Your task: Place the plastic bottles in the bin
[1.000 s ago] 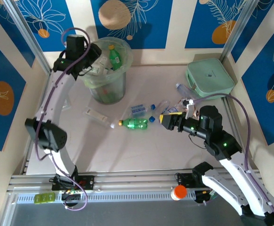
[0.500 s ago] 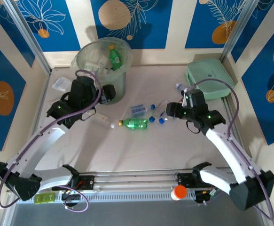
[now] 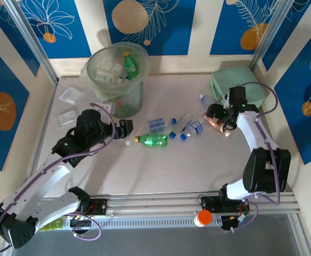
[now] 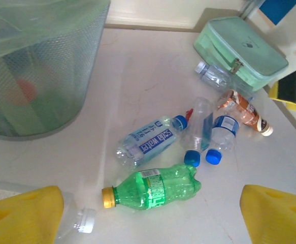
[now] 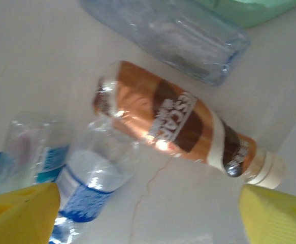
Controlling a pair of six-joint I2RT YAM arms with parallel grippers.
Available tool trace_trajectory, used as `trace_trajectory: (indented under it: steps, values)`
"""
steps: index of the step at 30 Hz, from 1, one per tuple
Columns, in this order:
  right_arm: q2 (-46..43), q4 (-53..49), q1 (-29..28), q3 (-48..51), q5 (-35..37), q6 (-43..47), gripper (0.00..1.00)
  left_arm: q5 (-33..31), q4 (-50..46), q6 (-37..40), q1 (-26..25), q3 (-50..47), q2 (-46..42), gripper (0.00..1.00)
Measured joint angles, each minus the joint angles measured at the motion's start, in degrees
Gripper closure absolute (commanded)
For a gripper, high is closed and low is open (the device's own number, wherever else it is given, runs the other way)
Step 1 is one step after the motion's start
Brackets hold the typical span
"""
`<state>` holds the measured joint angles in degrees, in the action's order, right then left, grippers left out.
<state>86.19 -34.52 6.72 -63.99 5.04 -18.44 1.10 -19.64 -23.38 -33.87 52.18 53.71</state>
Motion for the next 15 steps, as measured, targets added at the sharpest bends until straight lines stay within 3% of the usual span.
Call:
trace_trajectory:
  steps: [6,15]
  values:
    - [6.7,0.4,3.3,-3.5,-8.8,2.8,0.0,-0.3,0.4,2.9,-3.2,0.0,-0.7,0.1]
    - [16.0,-2.4,3.5,-11.0,-8.7,6.8,0.01,-1.2,0.4,5.1,-4.5,0.0,-1.5,0.09]
